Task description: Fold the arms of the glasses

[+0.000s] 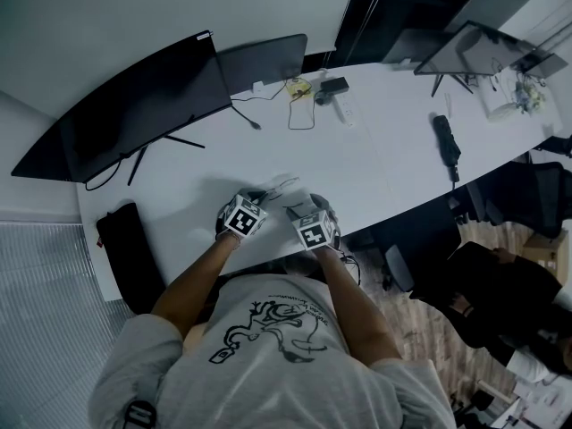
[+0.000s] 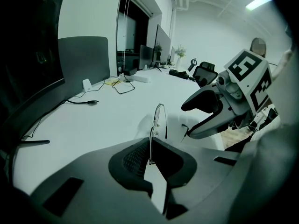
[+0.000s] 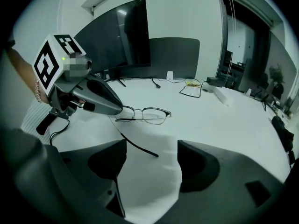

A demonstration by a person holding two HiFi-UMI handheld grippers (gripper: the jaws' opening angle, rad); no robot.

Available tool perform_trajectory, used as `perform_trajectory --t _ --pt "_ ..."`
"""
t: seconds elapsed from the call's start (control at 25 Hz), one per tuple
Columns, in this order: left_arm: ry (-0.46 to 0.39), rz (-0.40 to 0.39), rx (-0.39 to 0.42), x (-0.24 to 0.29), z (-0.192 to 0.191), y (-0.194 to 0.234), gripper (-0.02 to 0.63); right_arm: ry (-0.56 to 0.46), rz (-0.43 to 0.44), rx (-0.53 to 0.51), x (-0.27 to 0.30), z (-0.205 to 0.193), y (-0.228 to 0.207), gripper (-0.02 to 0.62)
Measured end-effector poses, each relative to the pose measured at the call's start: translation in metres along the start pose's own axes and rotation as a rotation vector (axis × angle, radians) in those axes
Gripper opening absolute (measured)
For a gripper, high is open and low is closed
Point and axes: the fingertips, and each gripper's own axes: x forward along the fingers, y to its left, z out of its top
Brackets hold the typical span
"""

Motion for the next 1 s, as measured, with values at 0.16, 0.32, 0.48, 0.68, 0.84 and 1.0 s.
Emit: perform_trajectory --t 0.16,0.32,0.48,0.68,0.84,1.0 --pt "-0.004 -0.006 0.0 -0.001 0.001 -0.002 0.037 0.0 -0.004 -0.004 0.0 0.002 -0.002 0.348" --pt "0.012 -0.013 -0.007 -0.002 -0.001 -0.004 0.037 0.003 -0.007 -0.003 0.001 0.002 -0.004 0.347" --pt "0.015 -0.016 -0.008 -0.003 0.0 -0.005 0.037 0.004 -0.013 -0.006 0.001 0.003 -0.007 0.345" --pt "0.012 -0.029 -0.017 -0.003 0.0 -0.008 0.037 0.004 -0.019 -0.008 0.002 0.005 -0.011 0.344" --pt "0.017 -0.032 -0.027 -0.003 0.0 -0.009 0.037 0.005 -0.021 -0.005 0.003 0.007 -0.012 0.342" --pt "0.02 -0.04 -0.028 -0.003 0.0 -0.01 0.037 0.004 -0.025 -0.006 0.005 0.009 -0.015 0.341"
